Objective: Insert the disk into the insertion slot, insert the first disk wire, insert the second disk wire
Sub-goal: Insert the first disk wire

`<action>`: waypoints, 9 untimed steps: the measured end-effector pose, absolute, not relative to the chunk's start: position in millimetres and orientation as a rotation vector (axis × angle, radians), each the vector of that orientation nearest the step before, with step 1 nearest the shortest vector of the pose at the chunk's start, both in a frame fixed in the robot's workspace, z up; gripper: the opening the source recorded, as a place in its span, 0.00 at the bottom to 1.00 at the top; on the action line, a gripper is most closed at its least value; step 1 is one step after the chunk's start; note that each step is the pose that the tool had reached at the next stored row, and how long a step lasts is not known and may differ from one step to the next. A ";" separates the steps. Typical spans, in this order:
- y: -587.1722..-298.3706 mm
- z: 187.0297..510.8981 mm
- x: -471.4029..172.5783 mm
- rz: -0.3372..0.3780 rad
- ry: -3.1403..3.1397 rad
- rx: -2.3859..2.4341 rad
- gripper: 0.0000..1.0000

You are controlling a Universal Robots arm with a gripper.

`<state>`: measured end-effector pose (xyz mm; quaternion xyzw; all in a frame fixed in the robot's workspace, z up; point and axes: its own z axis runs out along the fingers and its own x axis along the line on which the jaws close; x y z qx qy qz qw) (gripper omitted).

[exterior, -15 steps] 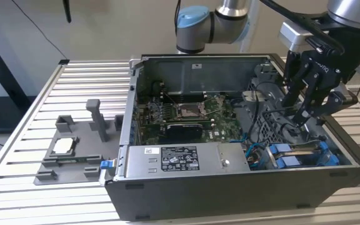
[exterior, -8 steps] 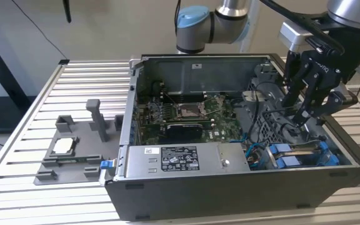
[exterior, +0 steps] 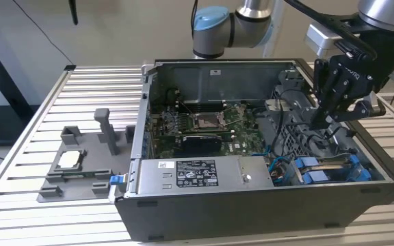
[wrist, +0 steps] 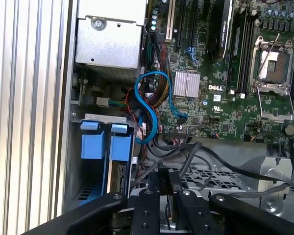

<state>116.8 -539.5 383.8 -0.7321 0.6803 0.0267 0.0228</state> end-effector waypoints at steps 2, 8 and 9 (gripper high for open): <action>-539.5 383.8 116.8 0.082 2.107 -2.267 0.20; -539.5 383.8 116.8 0.082 2.107 -2.268 0.19; -539.5 383.8 116.8 0.082 2.107 -2.268 0.19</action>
